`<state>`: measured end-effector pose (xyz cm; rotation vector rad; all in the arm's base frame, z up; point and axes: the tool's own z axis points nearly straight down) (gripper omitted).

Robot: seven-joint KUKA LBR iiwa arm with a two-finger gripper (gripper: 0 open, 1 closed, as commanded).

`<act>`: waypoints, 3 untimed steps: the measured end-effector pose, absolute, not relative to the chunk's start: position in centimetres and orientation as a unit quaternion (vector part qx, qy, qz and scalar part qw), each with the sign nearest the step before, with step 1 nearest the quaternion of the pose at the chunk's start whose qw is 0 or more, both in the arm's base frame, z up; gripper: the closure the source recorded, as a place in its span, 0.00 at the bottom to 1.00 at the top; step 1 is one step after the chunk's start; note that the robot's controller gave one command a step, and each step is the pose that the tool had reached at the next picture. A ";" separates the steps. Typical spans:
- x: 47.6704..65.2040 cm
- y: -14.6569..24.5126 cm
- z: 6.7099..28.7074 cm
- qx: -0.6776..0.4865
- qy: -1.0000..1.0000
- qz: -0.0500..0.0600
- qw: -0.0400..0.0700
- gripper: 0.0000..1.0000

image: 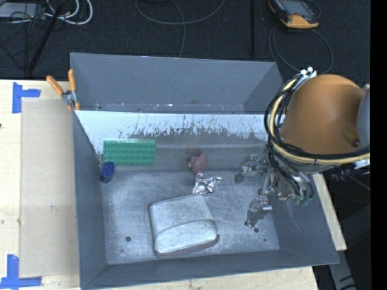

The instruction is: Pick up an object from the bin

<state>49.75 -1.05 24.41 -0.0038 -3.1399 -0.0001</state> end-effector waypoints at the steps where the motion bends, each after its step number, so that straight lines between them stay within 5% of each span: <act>1: 53.4 3.2 12.2 -0.064 -0.998 0.000 0.004 0.00; 2: 58.9 0.2 7.8 -0.038 -0.999 -0.003 0.005 0.00; 3: 61.7 -1.2 7.7 -0.029 -1.000 -0.004 0.009 0.00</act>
Offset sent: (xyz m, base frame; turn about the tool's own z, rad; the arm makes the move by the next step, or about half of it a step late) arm 0.0385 0.0402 -0.1170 0.1285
